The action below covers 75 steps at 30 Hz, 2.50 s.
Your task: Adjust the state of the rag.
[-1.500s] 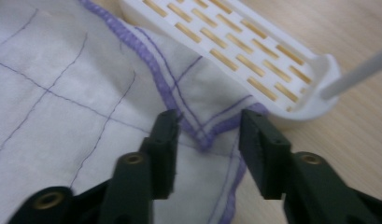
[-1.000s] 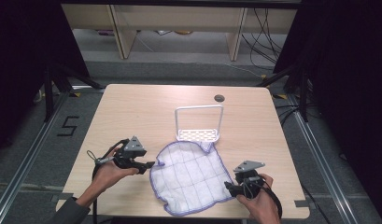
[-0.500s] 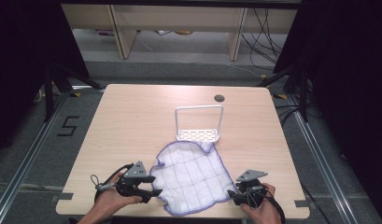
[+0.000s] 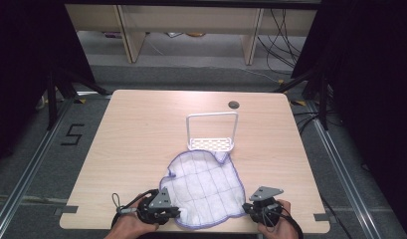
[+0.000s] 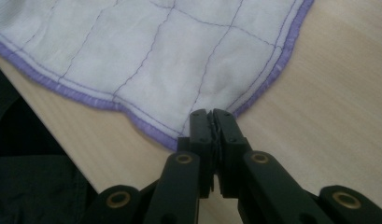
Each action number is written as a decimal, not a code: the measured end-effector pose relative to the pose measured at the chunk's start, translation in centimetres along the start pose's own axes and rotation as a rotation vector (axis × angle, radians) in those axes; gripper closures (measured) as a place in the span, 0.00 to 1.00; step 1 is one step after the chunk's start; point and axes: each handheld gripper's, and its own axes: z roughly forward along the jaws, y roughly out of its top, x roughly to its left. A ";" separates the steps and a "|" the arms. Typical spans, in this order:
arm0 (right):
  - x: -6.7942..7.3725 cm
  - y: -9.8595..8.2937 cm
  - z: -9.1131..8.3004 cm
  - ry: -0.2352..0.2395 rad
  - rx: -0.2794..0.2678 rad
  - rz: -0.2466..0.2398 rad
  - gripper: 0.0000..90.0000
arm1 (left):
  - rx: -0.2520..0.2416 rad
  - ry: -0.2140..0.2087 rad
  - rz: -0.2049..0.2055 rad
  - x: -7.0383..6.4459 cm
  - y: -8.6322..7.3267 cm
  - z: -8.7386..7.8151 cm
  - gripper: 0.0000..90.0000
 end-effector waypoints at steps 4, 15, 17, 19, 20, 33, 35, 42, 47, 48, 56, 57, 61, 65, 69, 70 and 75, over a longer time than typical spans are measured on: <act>1.1 -1.0 -0.8 0.029 -0.015 -0.003 0.97 | -0.031 -0.026 -0.024 0.0 -1.0 -1.2 0.96; 4.3 -2.9 -2.2 0.082 -0.022 -0.010 0.97 | -0.048 -0.058 -0.045 -1.0 -2.6 -3.2 0.95; 4.1 -2.8 -2.0 0.077 -0.019 -0.013 0.94 | -0.040 -0.054 -0.056 -1.0 -2.8 -3.0 0.91; 4.1 -2.7 -1.9 0.064 -0.008 0.005 0.82 | -0.046 -0.052 -0.069 -0.7 -2.8 -2.9 0.85; 3.9 -2.7 -1.9 0.056 -0.004 -0.009 0.78 | -0.047 -0.044 -0.081 -0.4 -2.8 -3.0 0.80; -0.6 1.7 -2.1 -0.019 -0.116 -0.013 0.63 | -0.160 0.150 -0.246 4.3 -0.5 -3.9 0.39; -1.5 2.5 -1.8 -0.024 -0.130 0.005 0.63 | -0.180 0.164 -0.264 4.8 0.0 -3.5 0.37; -4.0 5.4 -0.1 -0.037 -0.134 0.034 0.61 | -0.151 0.202 -0.255 6.5 1.7 -2.7 0.35; -5.2 6.6 1.5 -0.043 -0.141 0.051 0.61 | -0.134 0.169 -0.277 7.4 2.3 -2.3 0.36; -5.6 6.9 1.6 -0.042 -0.124 0.047 0.60 | -0.132 0.168 -0.282 7.5 2.4 -2.1 0.36; -7.3 8.7 3.2 -0.046 -0.107 0.082 0.60 | -0.111 0.125 -0.318 8.2 2.9 -1.1 0.38; -7.5 8.8 3.5 -0.054 -0.112 0.072 0.60 | -0.110 0.123 -0.322 8.4 3.0 -1.0 0.39; -8.0 9.6 4.3 -0.054 -0.111 0.079 0.60 | -0.102 0.113 -0.333 8.8 3.2 -0.6 0.41; -8.3 10.3 5.0 -0.050 -0.094 0.076 0.60 | -0.093 0.115 -0.335 8.9 3.4 -0.2 0.41; -8.4 10.7 5.6 -0.048 -0.086 0.080 0.60 | -0.088 0.124 -0.335 9.1 3.6 0.1 0.41; -8.4 10.8 5.8 -0.049 -0.094 0.075 0.60 | -0.085 0.119 -0.337 9.2 3.6 0.2 0.40; -8.3 11.4 6.1 -0.046 -0.076 0.076 0.60 | -0.070 0.125 -0.326 9.3 3.8 0.4 0.40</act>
